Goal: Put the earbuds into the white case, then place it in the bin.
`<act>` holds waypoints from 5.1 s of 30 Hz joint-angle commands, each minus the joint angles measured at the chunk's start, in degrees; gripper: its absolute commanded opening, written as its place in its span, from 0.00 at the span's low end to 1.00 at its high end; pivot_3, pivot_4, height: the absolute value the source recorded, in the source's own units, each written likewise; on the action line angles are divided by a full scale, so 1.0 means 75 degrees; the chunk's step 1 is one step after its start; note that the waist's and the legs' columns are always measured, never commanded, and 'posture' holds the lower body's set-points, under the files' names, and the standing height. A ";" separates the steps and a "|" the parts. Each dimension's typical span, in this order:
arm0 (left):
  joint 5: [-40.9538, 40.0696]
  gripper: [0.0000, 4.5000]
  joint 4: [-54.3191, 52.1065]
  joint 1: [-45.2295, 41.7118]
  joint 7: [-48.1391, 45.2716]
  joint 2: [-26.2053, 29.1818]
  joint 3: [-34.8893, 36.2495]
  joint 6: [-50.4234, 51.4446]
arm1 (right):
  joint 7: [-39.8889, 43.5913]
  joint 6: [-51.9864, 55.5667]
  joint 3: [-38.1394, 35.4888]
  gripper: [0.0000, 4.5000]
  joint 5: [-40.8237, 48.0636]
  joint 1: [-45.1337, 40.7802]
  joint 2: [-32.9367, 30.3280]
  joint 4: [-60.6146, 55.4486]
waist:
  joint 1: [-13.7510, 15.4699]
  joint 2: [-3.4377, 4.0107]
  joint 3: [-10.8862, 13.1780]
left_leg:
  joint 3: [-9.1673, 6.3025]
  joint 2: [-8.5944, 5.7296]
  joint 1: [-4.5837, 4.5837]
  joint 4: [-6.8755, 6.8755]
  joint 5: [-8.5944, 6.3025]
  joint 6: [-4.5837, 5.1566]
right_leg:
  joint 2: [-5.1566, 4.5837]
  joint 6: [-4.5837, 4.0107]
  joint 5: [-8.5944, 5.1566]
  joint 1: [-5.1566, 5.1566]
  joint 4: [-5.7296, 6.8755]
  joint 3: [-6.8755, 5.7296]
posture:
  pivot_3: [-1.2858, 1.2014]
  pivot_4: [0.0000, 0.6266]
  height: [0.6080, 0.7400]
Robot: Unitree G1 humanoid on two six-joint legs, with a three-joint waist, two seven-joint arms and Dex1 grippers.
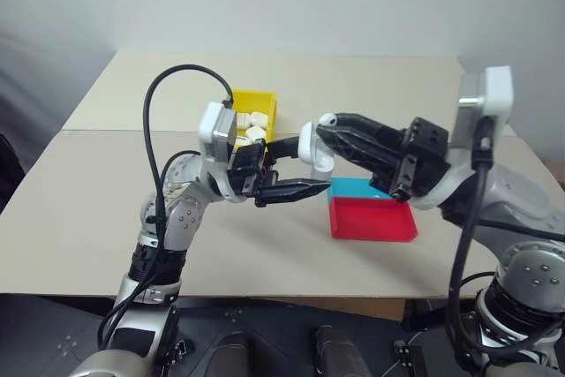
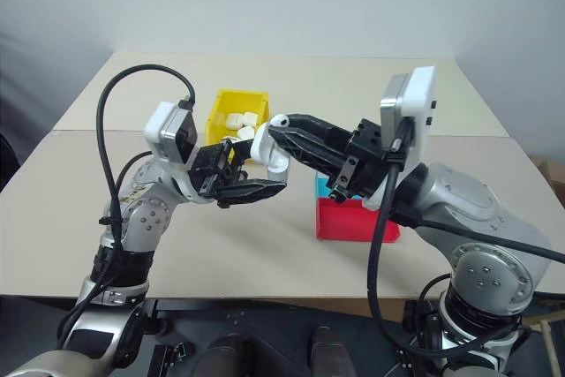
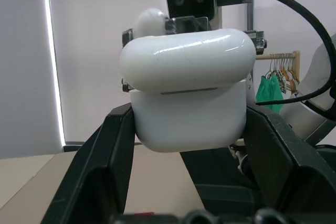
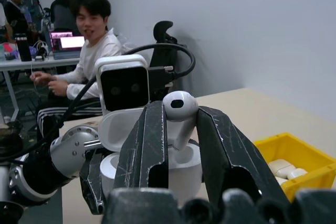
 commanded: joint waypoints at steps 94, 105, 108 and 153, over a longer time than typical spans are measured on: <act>0.0134 0.62 -0.1643 0.1208 0.0926 0.0730 0.0764 -0.0517 | 0.5120 -1.0809 0.6033 0.51 -1.1654 -0.5356 -0.1320 1.5041 | -0.0211 0.0015 0.0001 | 0.0037 -0.0004 -0.0019 -0.0038 0.0030 -0.0048 | -0.0006 -0.0011 0.0031 -0.0072 0.0025 0.0029 | 0.52 0.24 1.00; 0.0123 0.62 -0.1659 0.1212 0.0927 0.0751 0.0758 -0.0507 | 0.4997 -1.0785 0.5946 0.51 -1.1606 -0.5328 -0.1230 1.5054 | -0.0217 0.0015 0.0001 | 0.0038 -0.0003 -0.0016 -0.0038 0.0030 -0.0048 | -0.0005 -0.0011 0.0031 -0.0072 0.0028 0.0033 | 0.52 0.24 1.00; 0.0118 0.62 -0.1677 0.1228 0.0930 0.0756 0.0749 -0.0504 | 0.4981 -1.0769 0.5924 0.51 -1.1609 -0.5332 -0.1208 1.5056 | -0.0218 0.0015 0.0001 | 0.0038 -0.0003 -0.0016 -0.0038 0.0030 -0.0049 | -0.0005 -0.0011 0.0031 -0.0072 0.0028 0.0033 | 0.52 0.24 1.00; 0.0231 0.62 -0.0234 0.0128 0.0604 0.0375 0.0578 -0.0489 | 0.2647 0.1172 -0.2053 0.15 -0.0748 -0.2275 -0.0176 0.3952 | -0.0012 0.0018 0.0000 | -0.0011 0.0000 -0.0027 -0.0037 0.0030 -0.0048 | -0.0003 -0.0010 0.0031 -0.0078 0.0038 0.0029 | 0.52 0.24 1.00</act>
